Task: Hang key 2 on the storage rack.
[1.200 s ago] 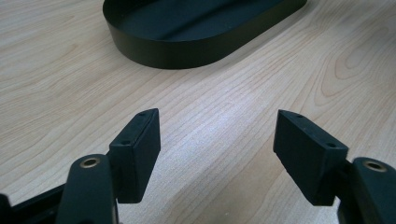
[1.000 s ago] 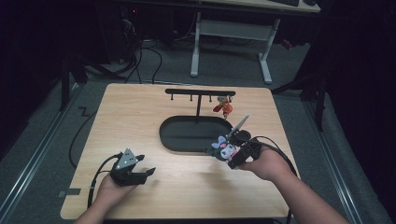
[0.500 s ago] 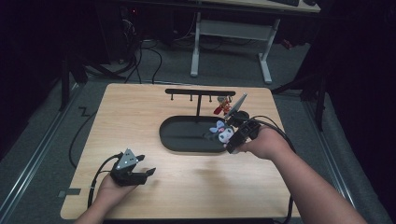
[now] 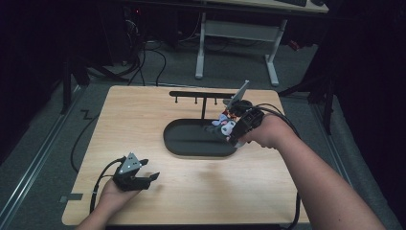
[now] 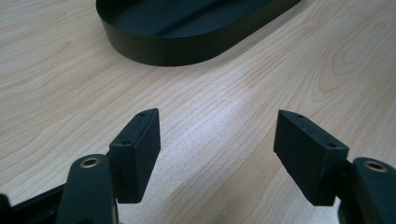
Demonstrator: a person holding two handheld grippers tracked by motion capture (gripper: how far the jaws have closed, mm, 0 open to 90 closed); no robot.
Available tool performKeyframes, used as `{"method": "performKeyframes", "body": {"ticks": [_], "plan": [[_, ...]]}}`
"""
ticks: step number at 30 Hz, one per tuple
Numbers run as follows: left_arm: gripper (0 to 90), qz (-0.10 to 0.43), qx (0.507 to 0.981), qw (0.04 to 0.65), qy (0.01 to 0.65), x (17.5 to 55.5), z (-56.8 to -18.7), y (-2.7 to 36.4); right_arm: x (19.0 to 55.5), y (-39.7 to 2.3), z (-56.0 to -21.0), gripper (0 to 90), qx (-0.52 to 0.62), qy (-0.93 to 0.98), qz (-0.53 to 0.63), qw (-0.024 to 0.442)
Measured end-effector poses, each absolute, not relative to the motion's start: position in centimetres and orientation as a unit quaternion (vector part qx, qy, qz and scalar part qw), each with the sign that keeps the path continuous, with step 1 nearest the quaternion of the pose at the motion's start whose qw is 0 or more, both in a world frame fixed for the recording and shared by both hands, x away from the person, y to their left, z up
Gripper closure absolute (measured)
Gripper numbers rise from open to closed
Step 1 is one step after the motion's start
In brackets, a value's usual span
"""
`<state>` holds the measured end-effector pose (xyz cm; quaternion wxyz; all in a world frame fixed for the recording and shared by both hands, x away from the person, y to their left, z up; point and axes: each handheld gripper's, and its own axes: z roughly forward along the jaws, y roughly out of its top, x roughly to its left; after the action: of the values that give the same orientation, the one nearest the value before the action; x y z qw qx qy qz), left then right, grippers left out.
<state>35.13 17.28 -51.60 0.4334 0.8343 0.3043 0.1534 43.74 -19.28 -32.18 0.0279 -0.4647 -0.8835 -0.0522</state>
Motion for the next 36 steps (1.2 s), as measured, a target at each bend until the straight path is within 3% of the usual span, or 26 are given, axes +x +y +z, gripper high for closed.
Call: {"method": "performKeyframes", "body": {"ticks": [36], "plan": [[32.2, 0.148, 0.837, 0.431, 0.304, 35.2, -51.7, 17.3, 48.5, -18.8, -28.6, 47.3, -0.510, -0.857, -0.069, -0.011]]}}
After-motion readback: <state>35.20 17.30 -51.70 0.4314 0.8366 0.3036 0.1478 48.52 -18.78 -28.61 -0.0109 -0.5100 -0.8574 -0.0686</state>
